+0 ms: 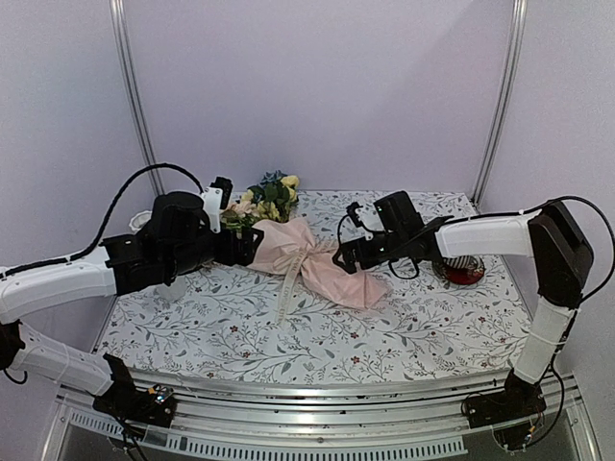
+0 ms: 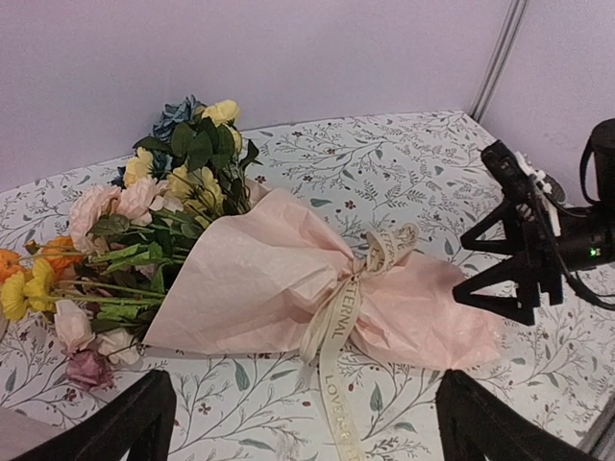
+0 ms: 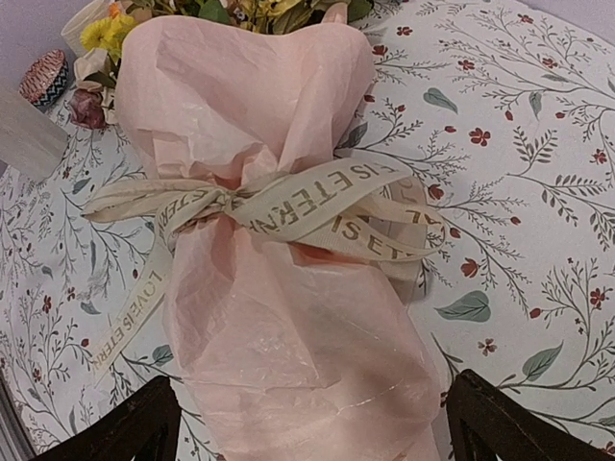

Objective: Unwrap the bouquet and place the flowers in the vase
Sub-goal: Move the tied bouquet to the center of the board.

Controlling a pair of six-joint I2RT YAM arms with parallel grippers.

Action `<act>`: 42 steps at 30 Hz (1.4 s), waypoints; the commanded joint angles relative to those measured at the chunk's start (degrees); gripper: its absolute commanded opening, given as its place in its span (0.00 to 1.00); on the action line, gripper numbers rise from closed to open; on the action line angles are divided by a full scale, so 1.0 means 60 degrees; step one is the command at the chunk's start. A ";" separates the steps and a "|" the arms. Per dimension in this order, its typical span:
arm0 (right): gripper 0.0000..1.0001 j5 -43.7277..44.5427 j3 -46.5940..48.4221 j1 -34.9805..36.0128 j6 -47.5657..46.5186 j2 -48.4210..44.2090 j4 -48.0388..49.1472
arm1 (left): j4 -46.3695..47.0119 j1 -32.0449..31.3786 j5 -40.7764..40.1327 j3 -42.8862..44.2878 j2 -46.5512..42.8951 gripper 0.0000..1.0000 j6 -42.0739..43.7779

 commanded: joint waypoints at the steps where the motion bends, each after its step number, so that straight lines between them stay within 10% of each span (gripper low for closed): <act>1: 0.99 -0.0153 0.0569 -0.0059 -0.0105 0.0572 -0.0636 | 0.0321 -0.0041 0.0112 -0.0137 -0.0074 0.96 -0.0048; 30: 0.93 -0.4224 -0.1208 0.0439 -0.0420 0.0189 -0.1519 | 0.0723 0.0027 0.0766 -0.0826 0.0648 0.96 -0.0469; 42: 0.93 -0.2892 -0.1158 -0.0339 0.0060 -0.0866 -0.1323 | 0.2061 0.0988 0.2622 -0.1895 0.0402 0.97 -0.1495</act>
